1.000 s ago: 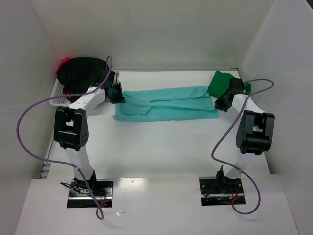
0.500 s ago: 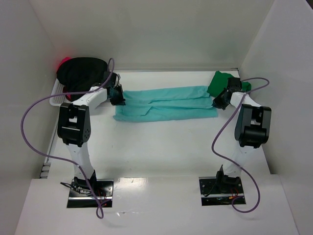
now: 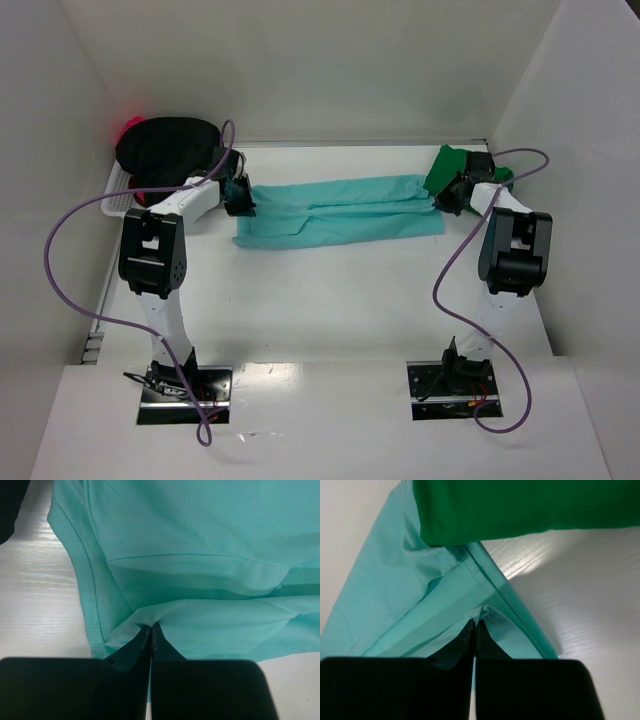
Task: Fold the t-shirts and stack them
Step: Fold the other side of the tshirt into a rectangle
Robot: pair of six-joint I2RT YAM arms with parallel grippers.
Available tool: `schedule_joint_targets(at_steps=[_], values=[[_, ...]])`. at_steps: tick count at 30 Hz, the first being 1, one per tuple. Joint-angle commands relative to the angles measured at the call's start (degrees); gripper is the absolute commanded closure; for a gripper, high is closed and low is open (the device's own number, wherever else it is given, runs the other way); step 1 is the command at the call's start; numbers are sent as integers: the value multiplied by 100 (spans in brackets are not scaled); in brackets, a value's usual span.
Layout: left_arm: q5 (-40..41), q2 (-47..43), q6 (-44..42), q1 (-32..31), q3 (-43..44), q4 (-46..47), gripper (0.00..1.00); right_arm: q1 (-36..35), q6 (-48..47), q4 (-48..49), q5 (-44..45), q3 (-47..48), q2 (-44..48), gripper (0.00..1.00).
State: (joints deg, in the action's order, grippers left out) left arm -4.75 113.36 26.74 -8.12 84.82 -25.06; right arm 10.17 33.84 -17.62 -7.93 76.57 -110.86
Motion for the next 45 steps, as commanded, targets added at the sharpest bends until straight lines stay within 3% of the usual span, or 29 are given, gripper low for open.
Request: schedule_joint_targets(at_steps=[1, 7, 9, 10, 12, 15, 21, 25, 28, 33, 39, 45], values=[[106, 28, -169, 39, 158, 10, 100, 64, -186, 268, -26, 447, -267, 100], [106, 81, -169, 39, 178, 10, 100, 46, -211, 338, -147, 464, -413, 91], [45, 98, -169, 39, 236, 10, 98, 11, -246, 426, -170, 464, -454, 81], [26, 133, -169, 39, 272, 10, 94, 11, -265, 426, -217, 464, -454, 70], [-121, 134, -230, 39, 342, -43, 85, 0, -319, 437, -287, 464, -454, 62], [-292, 22, -281, 39, 395, -43, 62, -42, -404, 522, -288, 464, -293, 38], [-631, -303, -485, 39, 581, -43, 38, -164, -466, 602, -393, 350, 483, 14], [-459, -872, -486, 39, 624, -43, 17, -478, -632, 602, -341, 350, 1190, 7], [-272, -1245, -486, -6, 476, -43, 10, -775, -694, 506, -383, 408, 1454, 2], [-184, -2182, -330, -164, -436, 99, 2, -1965, -574, 521, -262, 229, 1673, 1], [-702, -2916, 98, -234, -1838, 444, 3, -2966, 87, 1094, -490, -335, 1373, 1], [-499, -2959, 403, -234, -2346, 560, 9, -3762, 316, 1252, -490, 15, 511, 3]])
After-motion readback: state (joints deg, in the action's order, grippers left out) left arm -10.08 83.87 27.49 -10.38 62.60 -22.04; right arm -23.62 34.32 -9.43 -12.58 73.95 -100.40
